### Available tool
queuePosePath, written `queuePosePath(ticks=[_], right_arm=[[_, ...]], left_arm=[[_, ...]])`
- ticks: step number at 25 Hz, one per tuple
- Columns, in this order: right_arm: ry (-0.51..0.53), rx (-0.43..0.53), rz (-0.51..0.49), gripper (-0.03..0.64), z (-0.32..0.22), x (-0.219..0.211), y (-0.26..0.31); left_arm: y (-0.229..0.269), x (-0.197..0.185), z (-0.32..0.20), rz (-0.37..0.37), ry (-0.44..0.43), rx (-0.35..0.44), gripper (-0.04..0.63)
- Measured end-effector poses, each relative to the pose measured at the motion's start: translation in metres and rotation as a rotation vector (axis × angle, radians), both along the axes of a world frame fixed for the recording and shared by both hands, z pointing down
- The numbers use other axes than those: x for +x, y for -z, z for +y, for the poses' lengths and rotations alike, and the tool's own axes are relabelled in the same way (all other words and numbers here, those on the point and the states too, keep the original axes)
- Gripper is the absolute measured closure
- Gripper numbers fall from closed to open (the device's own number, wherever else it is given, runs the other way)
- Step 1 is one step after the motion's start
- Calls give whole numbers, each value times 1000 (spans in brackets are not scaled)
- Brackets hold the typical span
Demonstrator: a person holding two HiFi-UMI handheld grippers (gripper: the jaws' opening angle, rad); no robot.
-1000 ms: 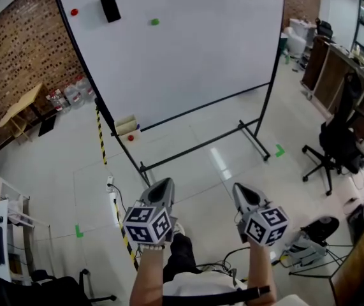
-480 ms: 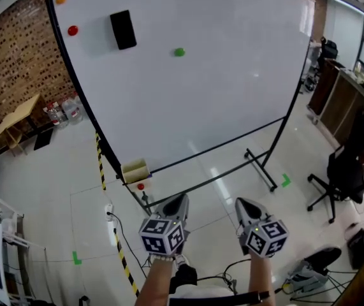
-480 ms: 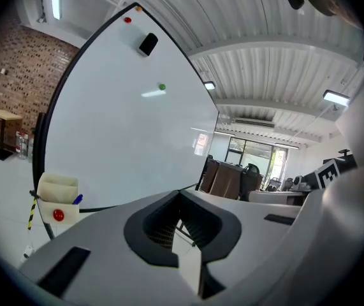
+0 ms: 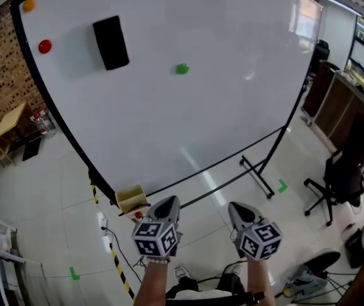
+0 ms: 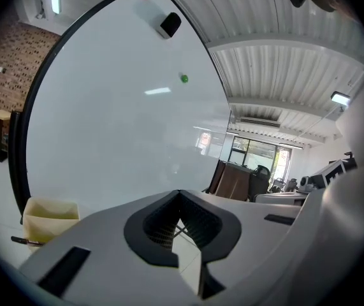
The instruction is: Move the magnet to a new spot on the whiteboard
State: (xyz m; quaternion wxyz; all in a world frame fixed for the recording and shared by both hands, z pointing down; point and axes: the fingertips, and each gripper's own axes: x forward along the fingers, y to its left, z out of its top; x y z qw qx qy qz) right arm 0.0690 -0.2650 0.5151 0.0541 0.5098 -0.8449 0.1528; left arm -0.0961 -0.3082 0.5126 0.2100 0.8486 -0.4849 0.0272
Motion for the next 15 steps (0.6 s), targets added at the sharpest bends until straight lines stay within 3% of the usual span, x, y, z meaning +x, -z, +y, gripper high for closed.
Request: queuePosePath(ticks=[7,15], right_arm=[[99,85,34,607,-44,13,29],[132,377,190,589,-114,3,146]], left_arm=[[2,19,-20,7,77,13,597],[19,16,-31,-10,191,8,597]])
